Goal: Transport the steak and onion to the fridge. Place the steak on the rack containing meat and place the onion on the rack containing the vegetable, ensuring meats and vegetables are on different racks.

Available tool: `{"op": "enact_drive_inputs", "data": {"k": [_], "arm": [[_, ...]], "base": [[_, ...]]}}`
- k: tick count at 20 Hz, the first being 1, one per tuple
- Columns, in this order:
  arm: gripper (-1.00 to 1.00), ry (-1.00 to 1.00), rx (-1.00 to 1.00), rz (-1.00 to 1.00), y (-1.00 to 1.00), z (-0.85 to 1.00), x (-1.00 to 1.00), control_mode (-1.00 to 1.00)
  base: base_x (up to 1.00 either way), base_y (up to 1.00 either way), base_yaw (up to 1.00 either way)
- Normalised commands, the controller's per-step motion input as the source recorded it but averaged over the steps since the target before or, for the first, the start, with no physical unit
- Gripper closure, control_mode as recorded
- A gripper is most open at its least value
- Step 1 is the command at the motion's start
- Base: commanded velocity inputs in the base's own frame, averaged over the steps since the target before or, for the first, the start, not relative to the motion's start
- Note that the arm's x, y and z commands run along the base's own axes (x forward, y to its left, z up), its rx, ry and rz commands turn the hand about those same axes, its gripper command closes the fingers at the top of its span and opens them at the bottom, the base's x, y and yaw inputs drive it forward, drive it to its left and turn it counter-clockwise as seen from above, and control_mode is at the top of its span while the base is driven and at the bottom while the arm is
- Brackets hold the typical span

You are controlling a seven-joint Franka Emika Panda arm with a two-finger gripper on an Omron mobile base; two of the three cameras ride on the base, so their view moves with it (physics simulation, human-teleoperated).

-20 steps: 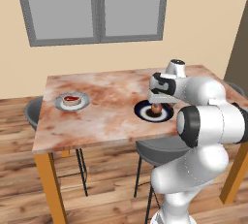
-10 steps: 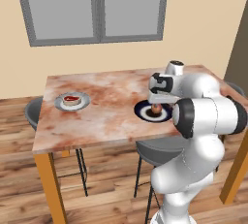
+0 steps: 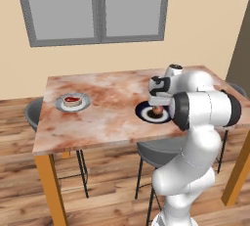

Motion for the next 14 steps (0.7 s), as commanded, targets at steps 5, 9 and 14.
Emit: {"op": "enact_drive_inputs", "data": {"k": [5,9,14], "arm": [[-1.0,0.02,0.0,0.0,-0.04,-0.24,0.32,-1.0],[-1.0,0.0,0.0,0.0,0.0,-0.18,0.37,-1.0],[-1.0,0.03,0.0,0.0,0.0,-0.21,0.31,-1.0]], "base": [[0.0,0.0,0.0],[0.0,0.0,0.0],[0.0,0.0,0.0]]}}
